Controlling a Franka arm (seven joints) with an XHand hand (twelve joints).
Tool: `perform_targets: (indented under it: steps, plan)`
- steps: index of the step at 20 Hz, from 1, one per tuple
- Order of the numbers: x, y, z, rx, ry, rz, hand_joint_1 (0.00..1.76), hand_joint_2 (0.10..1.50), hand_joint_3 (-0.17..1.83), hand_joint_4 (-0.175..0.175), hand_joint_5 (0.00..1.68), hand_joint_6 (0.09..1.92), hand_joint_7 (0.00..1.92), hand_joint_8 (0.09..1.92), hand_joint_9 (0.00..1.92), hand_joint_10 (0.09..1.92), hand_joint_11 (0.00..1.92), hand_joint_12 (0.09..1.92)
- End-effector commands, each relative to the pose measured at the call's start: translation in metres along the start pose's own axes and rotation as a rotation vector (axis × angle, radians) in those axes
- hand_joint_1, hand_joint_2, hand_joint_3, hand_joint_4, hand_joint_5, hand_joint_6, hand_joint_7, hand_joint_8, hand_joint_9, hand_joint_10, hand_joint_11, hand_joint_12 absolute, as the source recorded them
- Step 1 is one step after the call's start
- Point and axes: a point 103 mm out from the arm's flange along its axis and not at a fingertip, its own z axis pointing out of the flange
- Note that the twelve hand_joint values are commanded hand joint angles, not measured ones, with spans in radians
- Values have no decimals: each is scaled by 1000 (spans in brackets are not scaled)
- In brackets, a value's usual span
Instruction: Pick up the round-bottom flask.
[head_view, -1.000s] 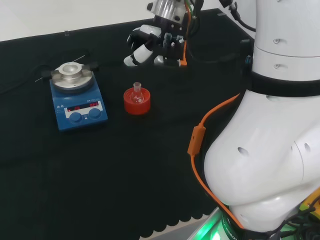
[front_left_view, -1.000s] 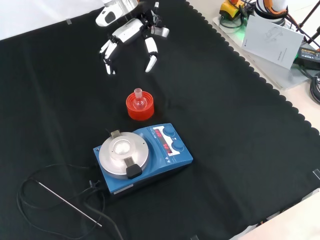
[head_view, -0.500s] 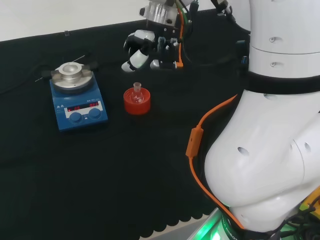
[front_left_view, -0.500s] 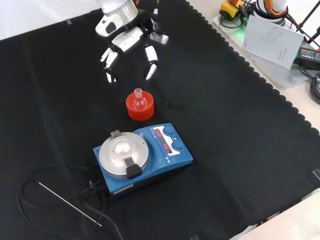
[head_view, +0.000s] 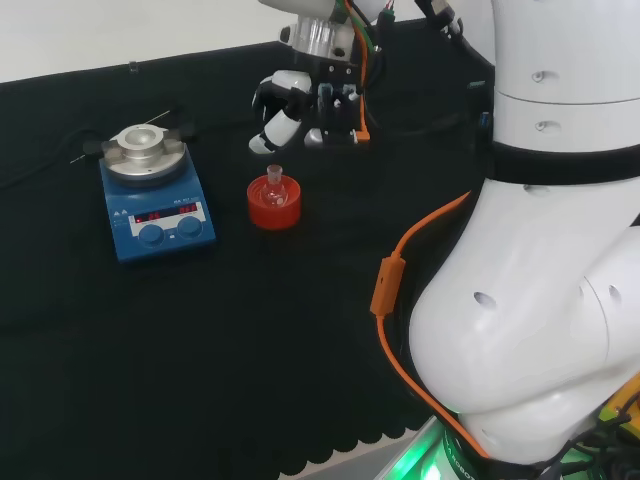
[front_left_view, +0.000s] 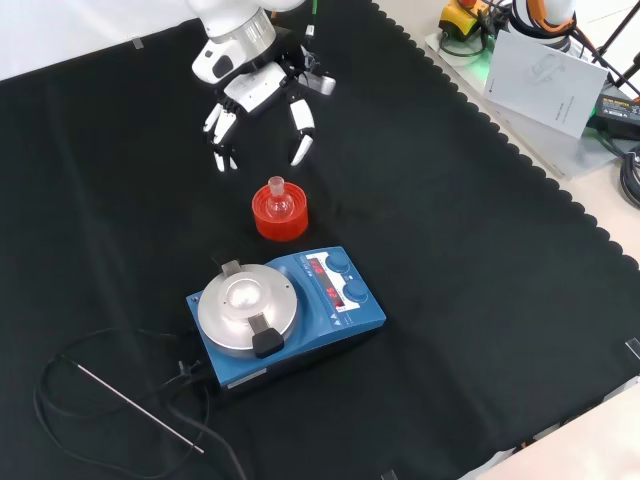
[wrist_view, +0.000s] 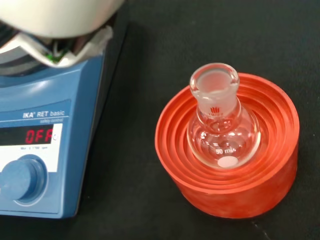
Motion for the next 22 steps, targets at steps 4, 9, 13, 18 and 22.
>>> perform_targets:
  steps: [4,9,13,18,22]
  plan:
    - [-6,8,14,30,-9,-16,922,363,873,-167,261,739,571,884,614,873,318,1437]
    - [-15,5,22,36,-18,-8,907,361,870,-166,254,737,559,883,609,871,317,1434]
    - [-22,1,26,23,-12,3,901,363,868,-166,253,737,555,887,608,872,315,1434]
    - [-27,0,32,9,2,14,899,364,865,-167,253,738,556,891,608,875,320,1435]
    - [-30,0,37,16,7,20,896,365,864,-167,253,738,558,894,608,877,332,1433]
